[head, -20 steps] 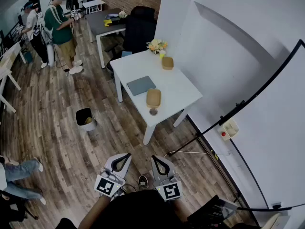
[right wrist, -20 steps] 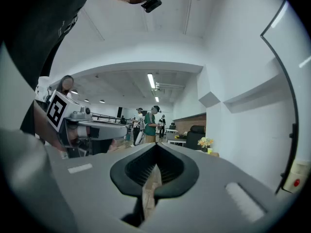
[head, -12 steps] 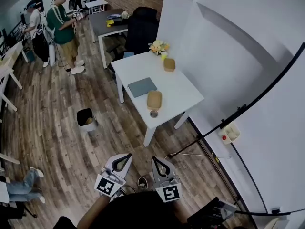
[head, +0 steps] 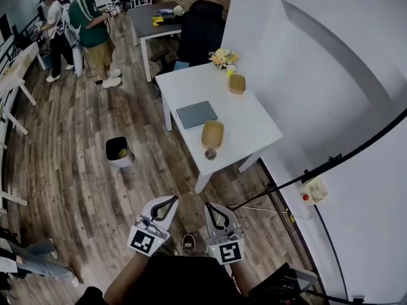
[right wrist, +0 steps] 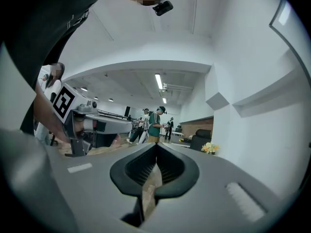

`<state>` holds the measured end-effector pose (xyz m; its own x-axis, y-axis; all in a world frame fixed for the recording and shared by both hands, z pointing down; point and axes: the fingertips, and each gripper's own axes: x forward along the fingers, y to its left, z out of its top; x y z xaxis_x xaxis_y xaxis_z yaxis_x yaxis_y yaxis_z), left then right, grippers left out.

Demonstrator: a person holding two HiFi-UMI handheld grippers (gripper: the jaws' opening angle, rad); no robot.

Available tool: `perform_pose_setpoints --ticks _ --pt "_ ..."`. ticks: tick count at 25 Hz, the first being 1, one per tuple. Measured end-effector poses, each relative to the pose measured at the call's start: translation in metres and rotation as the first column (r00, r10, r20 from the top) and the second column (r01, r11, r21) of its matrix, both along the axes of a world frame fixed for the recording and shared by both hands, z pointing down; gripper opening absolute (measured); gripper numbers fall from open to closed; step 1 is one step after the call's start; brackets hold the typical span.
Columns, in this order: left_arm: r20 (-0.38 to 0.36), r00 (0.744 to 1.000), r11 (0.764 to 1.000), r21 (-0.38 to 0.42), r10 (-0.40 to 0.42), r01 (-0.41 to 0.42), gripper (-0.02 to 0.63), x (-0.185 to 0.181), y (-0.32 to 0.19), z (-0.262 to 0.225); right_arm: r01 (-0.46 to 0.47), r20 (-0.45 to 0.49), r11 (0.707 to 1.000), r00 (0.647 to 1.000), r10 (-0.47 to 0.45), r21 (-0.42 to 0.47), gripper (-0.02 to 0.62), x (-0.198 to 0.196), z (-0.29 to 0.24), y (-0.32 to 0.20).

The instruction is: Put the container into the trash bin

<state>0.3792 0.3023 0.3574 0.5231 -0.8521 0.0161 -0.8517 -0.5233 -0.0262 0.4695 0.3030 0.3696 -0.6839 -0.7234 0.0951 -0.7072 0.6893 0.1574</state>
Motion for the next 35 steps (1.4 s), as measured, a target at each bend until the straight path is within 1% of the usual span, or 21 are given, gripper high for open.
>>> perform_pose_setpoints --ticks 5,7,10,15,19,21,25,27,31,33,35 --pt "-0.016 1.0 1.0 -0.006 0.004 -0.005 0.002 -0.02 -0.041 0.009 0.008 -0.045 1.0 0.999 -0.009 -0.021 0.015 -0.028 0.015 -0.042" --pt "-0.026 1.0 1.0 -0.006 0.012 -0.012 0.002 -0.03 -0.062 0.014 -0.008 -0.068 1.0 0.998 0.006 -0.024 0.015 -0.039 0.021 -0.062" --pt "-0.04 0.999 0.999 -0.006 0.034 -0.034 0.002 -0.05 -0.09 0.016 -0.056 -0.09 0.998 0.994 0.054 -0.026 0.015 -0.055 0.022 -0.091" --pt "-0.041 0.994 0.994 -0.027 0.104 -0.106 0.002 -0.079 -0.134 0.019 -0.142 -0.12 0.989 0.983 0.137 -0.035 0.029 -0.078 0.024 -0.137" --pt "-0.015 0.983 0.982 -0.045 0.185 -0.186 0.002 -0.085 -0.161 0.03 -0.186 -0.157 0.981 0.972 0.176 -0.05 0.055 -0.085 0.041 -0.17" --pt "-0.012 0.978 0.977 -0.048 0.208 -0.208 0.002 -0.083 -0.173 0.033 -0.185 -0.19 0.981 0.967 0.172 -0.053 0.065 -0.085 0.052 -0.186" --pt "-0.037 0.977 0.973 -0.089 0.21 -0.212 0.002 -0.08 -0.197 0.042 -0.161 -0.3 0.985 0.944 0.138 -0.054 0.084 -0.077 0.085 -0.223" --pt "-0.024 0.978 0.972 -0.104 0.207 -0.209 0.002 -0.077 -0.211 0.049 -0.15 -0.33 0.987 0.936 0.121 -0.064 0.091 -0.071 0.104 -0.246" --pt "0.034 0.978 0.97 -0.134 0.208 -0.201 0.003 -0.065 -0.24 0.063 -0.13 -0.365 0.984 0.928 0.078 -0.119 0.1 -0.054 0.142 -0.287" --pt "0.037 0.977 0.967 -0.15 0.212 -0.204 0.003 -0.053 -0.251 0.066 -0.111 -0.393 0.982 0.919 0.044 -0.15 0.1 -0.043 0.16 -0.3" --pt "0.045 0.975 0.964 -0.167 0.217 -0.207 0.003 -0.045 -0.262 0.068 -0.09 -0.418 0.979 0.909 0.006 -0.181 0.115 -0.035 0.178 -0.311"
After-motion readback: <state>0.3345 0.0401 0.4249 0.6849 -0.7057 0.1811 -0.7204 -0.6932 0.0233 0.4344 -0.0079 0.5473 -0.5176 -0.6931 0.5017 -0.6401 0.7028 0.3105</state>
